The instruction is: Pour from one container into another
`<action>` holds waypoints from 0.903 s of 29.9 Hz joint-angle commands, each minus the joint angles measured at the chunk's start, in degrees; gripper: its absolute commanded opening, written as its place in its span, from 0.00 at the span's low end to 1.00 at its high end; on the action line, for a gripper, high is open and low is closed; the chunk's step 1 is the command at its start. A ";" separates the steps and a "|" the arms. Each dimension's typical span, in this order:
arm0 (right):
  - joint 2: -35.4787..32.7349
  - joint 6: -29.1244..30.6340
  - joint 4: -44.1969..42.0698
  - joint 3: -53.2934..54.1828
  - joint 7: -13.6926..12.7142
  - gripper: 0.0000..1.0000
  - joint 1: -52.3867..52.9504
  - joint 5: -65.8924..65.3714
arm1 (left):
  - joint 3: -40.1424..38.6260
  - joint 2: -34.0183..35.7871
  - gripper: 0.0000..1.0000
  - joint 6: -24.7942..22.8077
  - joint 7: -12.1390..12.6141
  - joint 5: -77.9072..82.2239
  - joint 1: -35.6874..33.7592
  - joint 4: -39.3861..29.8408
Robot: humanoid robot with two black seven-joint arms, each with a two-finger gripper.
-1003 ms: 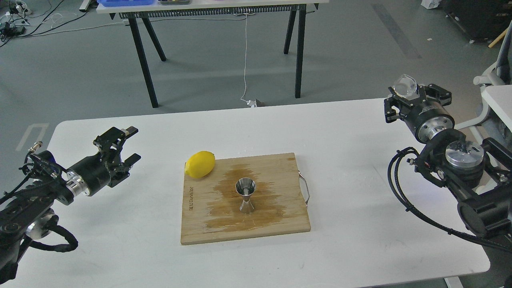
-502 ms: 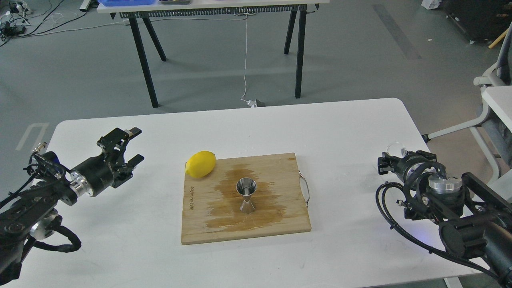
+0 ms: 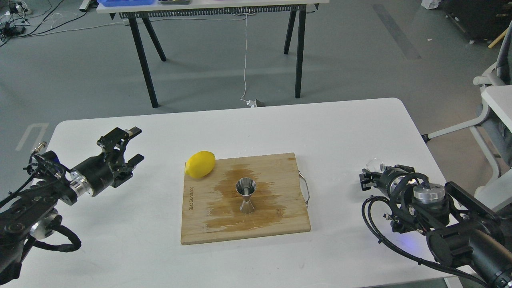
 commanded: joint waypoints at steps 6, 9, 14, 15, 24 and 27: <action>0.16 0.45 0.24 -0.05 -0.10 0.34 -0.29 -0.09 | 0.01 0.06 0.99 0.00 0.00 0.00 0.06 0.00; 0.16 0.45 0.41 -0.05 -0.10 0.39 -0.38 0.00 | 0.01 0.06 0.99 0.00 0.00 0.00 0.06 0.00; 0.16 0.53 0.76 0.04 -0.10 0.49 -0.56 0.00 | 0.01 0.06 0.99 0.00 0.00 0.00 0.06 0.00; 0.16 0.53 0.76 0.13 -0.10 0.51 -0.56 0.00 | 0.01 0.06 0.99 0.00 0.00 0.00 0.06 0.00; 0.16 0.62 0.85 0.83 -0.10 0.69 -0.73 0.00 | 0.01 0.06 0.99 0.00 0.00 0.00 0.15 0.00; 0.16 0.62 0.85 1.10 -0.10 0.75 -0.91 0.00 | 0.01 0.06 0.99 0.00 0.00 0.00 0.15 0.00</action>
